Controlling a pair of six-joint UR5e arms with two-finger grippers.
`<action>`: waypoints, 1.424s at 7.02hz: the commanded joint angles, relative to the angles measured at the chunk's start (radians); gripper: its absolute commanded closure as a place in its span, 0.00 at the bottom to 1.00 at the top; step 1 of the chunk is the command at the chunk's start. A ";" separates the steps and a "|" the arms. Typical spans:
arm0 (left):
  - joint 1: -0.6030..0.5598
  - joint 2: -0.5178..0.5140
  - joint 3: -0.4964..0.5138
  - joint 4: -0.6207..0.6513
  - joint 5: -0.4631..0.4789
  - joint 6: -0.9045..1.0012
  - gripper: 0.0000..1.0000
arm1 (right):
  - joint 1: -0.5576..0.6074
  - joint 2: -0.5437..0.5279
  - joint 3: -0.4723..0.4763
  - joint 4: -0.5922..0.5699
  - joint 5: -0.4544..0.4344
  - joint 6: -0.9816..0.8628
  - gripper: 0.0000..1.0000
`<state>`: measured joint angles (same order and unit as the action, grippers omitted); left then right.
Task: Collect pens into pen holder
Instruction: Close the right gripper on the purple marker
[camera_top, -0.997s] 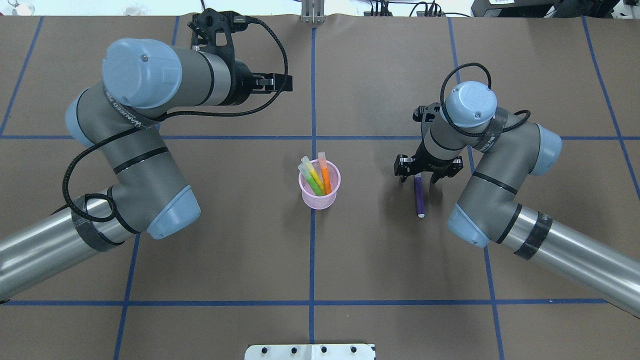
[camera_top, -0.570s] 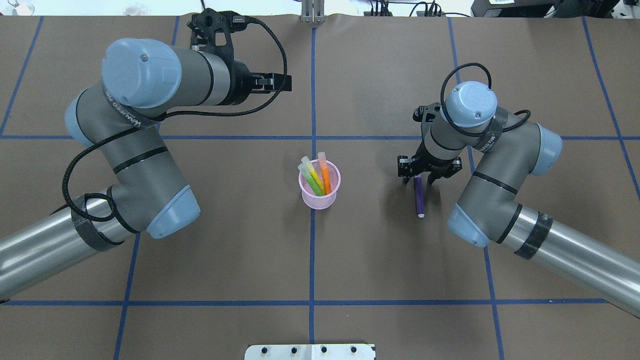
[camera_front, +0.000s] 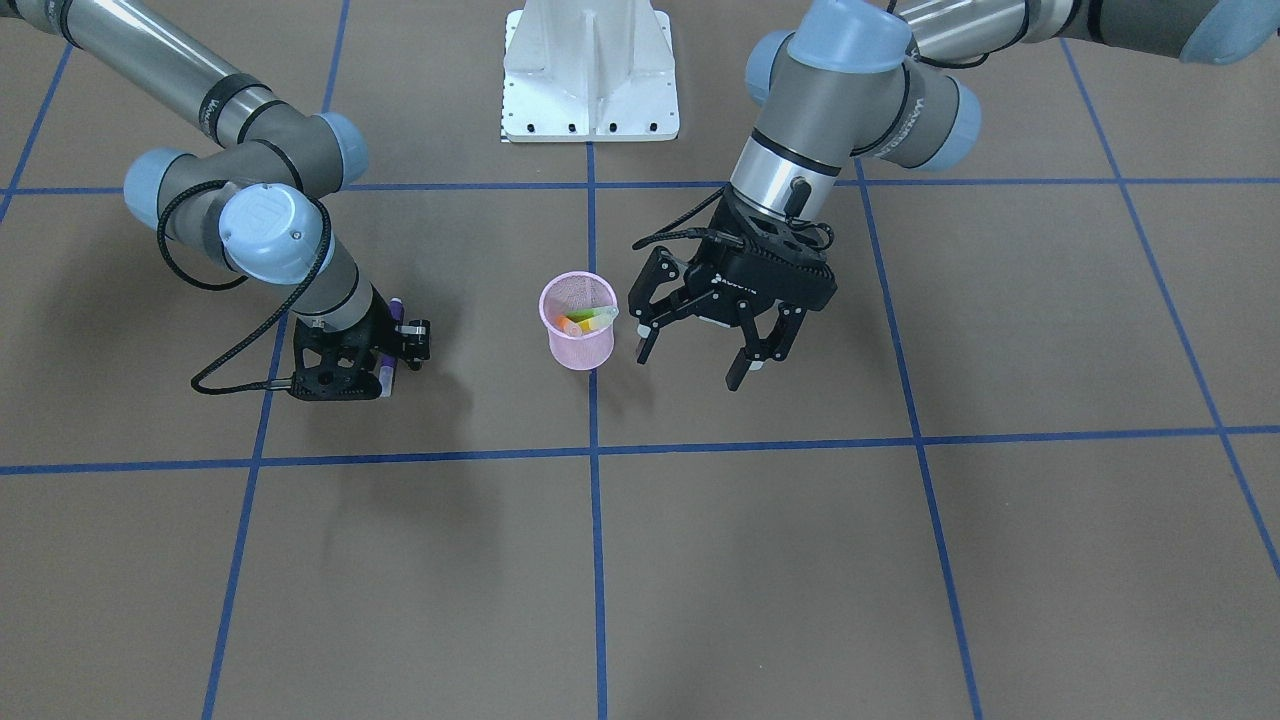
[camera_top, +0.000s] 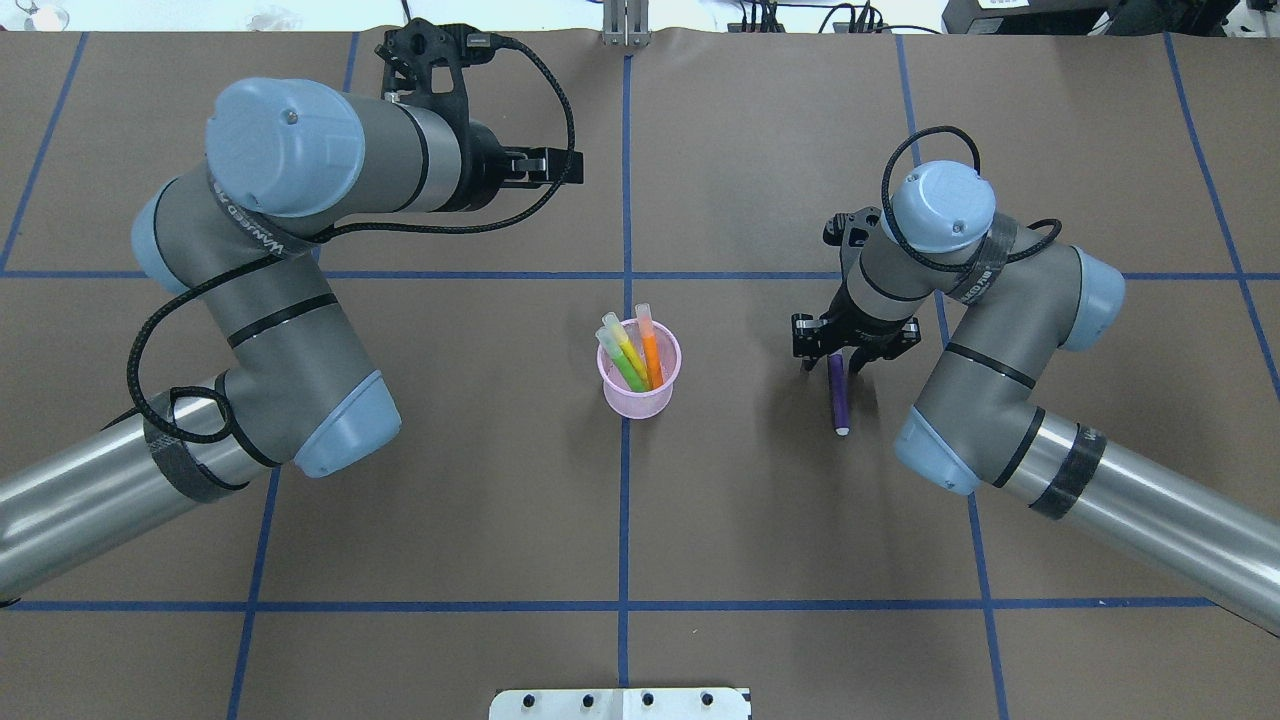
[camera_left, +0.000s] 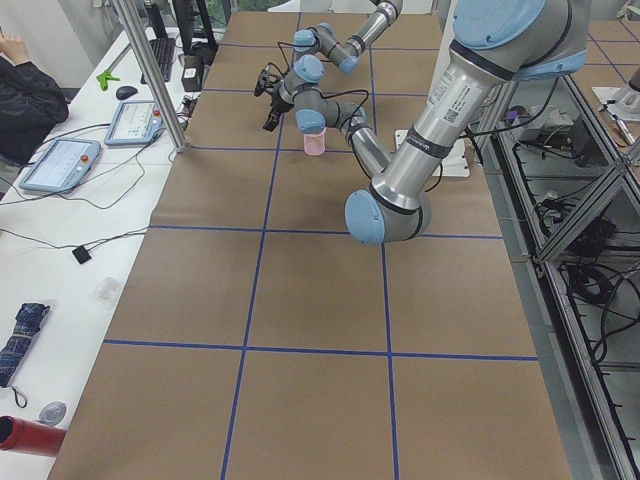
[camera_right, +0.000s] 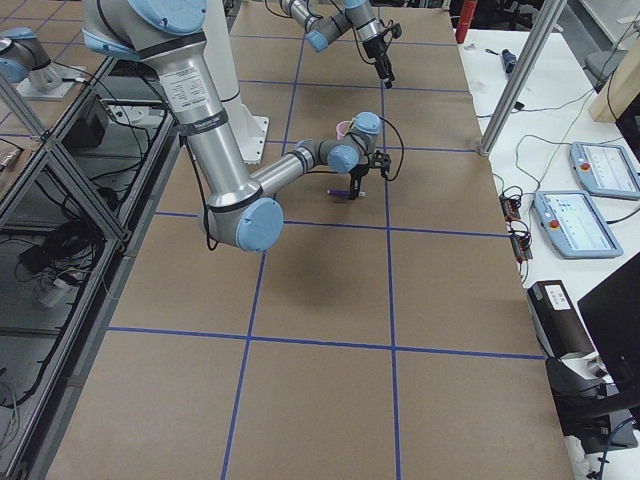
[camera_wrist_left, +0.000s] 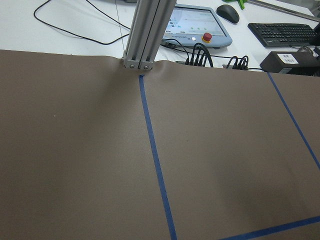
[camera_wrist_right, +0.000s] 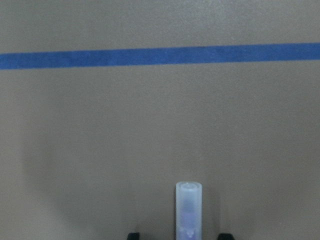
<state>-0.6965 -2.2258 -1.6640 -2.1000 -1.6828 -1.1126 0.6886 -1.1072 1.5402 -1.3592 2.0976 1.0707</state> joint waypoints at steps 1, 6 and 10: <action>-0.001 0.000 0.003 0.000 0.000 0.000 0.03 | 0.000 0.000 0.001 0.000 0.001 0.000 0.38; -0.003 -0.002 0.003 0.000 0.000 -0.003 0.14 | 0.003 0.000 0.003 -0.008 0.001 -0.005 0.63; -0.006 0.000 0.003 0.000 -0.002 -0.001 0.09 | 0.026 0.003 0.009 -0.005 0.004 -0.017 1.00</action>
<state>-0.7003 -2.2260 -1.6613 -2.1001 -1.6831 -1.1150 0.7072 -1.1062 1.5469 -1.3648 2.1024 1.0567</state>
